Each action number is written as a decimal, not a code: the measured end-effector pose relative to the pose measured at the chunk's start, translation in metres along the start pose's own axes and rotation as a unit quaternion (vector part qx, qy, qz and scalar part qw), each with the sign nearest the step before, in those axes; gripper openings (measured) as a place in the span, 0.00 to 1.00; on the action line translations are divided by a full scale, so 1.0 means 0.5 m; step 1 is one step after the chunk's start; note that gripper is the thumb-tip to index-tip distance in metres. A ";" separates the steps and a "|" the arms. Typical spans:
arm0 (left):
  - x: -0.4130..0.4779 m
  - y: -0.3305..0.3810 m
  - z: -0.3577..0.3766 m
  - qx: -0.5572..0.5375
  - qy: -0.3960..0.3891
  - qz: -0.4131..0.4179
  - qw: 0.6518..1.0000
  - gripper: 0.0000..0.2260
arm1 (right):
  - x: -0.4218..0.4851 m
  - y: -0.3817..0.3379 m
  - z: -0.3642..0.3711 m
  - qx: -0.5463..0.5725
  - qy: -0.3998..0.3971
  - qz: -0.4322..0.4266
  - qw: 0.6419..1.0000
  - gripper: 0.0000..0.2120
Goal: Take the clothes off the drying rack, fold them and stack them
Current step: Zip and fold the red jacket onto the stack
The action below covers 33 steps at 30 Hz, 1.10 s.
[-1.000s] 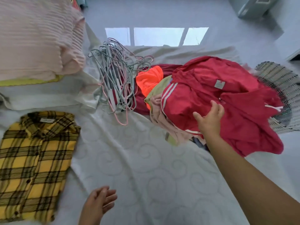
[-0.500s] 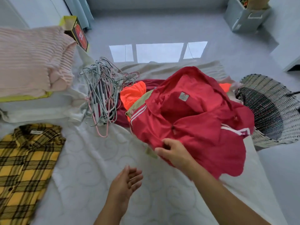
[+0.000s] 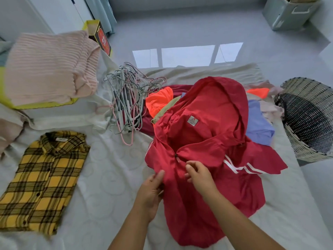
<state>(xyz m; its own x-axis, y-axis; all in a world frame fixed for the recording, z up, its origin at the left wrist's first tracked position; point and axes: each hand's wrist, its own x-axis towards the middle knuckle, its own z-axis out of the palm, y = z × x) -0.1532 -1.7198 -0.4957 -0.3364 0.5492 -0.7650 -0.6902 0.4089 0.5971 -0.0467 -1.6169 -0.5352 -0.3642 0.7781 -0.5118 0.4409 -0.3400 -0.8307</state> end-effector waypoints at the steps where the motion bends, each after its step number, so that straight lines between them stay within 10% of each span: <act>1: -0.008 -0.005 0.006 0.042 -0.007 0.009 0.999 0.05 | 0.015 -0.001 0.010 -0.007 -0.001 0.013 1.000 0.02; 10: -0.059 0.014 -0.068 0.178 -0.121 0.074 0.974 0.09 | 0.033 -0.054 0.036 -0.028 -0.072 0.105 0.991 0.14; 12: -0.059 0.020 -0.093 0.248 -0.026 0.108 0.962 0.07 | 0.007 -0.075 0.022 -0.061 -0.095 0.109 0.988 0.14; 15: -0.075 0.010 -0.094 0.430 0.186 0.226 0.854 0.10 | -0.049 -0.099 -0.002 -0.022 -0.139 0.160 0.977 0.16; 20: -0.113 -0.053 0.007 0.503 0.005 0.228 0.833 0.18 | -0.153 -0.148 -0.025 0.025 -0.152 0.159 0.975 0.16; 25: -0.118 -0.007 0.075 0.533 0.051 0.308 0.786 0.30 | -0.212 -0.200 -0.071 0.090 -0.173 0.169 0.966 0.14; 33: -0.166 0.063 0.115 0.541 -0.062 0.344 0.765 0.19 | -0.234 -0.272 -0.138 0.178 -0.143 0.180 0.957 0.14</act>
<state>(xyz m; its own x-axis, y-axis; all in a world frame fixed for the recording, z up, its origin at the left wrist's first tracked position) -0.1101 -1.7105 -0.3996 -0.2716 0.9432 -0.1914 0.5797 0.3191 0.7498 -0.0075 -1.6255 -0.3473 -0.4737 0.4167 -0.7758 0.2920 -0.7568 -0.5848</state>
